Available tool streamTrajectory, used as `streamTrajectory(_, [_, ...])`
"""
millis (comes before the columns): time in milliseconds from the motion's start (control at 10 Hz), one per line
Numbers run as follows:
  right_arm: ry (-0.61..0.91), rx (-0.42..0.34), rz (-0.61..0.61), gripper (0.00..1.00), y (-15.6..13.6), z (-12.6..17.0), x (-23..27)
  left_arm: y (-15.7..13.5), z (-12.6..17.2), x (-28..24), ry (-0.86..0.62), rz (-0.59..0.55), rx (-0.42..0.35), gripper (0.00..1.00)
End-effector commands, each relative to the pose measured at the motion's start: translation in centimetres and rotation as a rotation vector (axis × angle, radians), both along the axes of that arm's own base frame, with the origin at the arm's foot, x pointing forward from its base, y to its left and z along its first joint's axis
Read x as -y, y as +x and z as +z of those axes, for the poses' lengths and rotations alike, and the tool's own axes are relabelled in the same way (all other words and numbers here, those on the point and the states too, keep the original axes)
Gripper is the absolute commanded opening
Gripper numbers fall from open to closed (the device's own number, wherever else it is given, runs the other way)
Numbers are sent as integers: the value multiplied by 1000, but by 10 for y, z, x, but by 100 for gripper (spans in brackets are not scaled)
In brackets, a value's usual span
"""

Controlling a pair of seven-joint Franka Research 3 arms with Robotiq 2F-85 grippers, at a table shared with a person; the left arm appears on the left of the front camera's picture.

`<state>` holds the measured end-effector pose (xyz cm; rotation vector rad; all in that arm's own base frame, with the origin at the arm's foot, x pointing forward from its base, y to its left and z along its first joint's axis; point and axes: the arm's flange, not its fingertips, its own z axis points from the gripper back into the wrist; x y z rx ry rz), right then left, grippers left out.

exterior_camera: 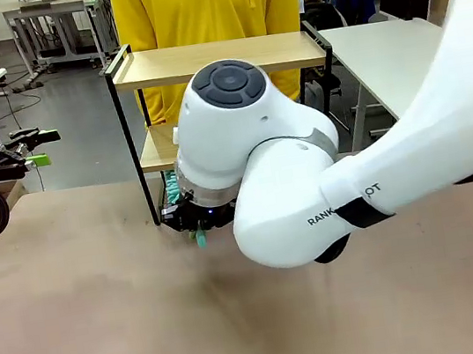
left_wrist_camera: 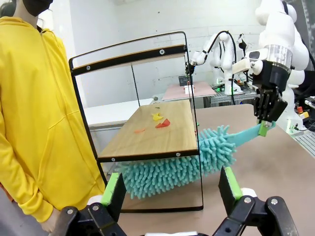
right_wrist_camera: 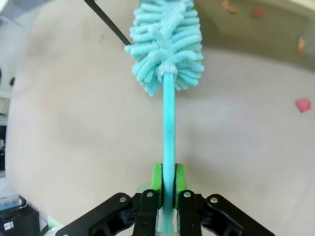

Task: Clean the shelf.
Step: Clean the specific section of the Shelf indicated by the human with the Duster.

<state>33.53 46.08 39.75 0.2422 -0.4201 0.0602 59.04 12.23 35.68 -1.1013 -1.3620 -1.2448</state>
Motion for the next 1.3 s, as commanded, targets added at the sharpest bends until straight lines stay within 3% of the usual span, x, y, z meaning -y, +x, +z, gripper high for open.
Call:
streamTrajectory(0, [18, -17, -3, 13, 13, -27, -40, -2, 3, 0, 0, 2, 5, 100])
streamTrajectory(400, [-17, -98, 12, 13, 14, -35, -42, -2, 3, 0, 0, 2, 5, 100])
streamTrajectory(700, [4, -92, -6, 13, 16, -44, -34, -2, 3, 0, 0, 2, 5, 100])
streamTrajectory(900, [-5, -204, -18, 13, 24, -40, 4, -2, 3, 0, 0, 2, 5, 100])
streamTrajectory(1200, [-27, -259, -94, 13, 27, -43, 65, -2, 3, 0, 0, 2, 5, 100])
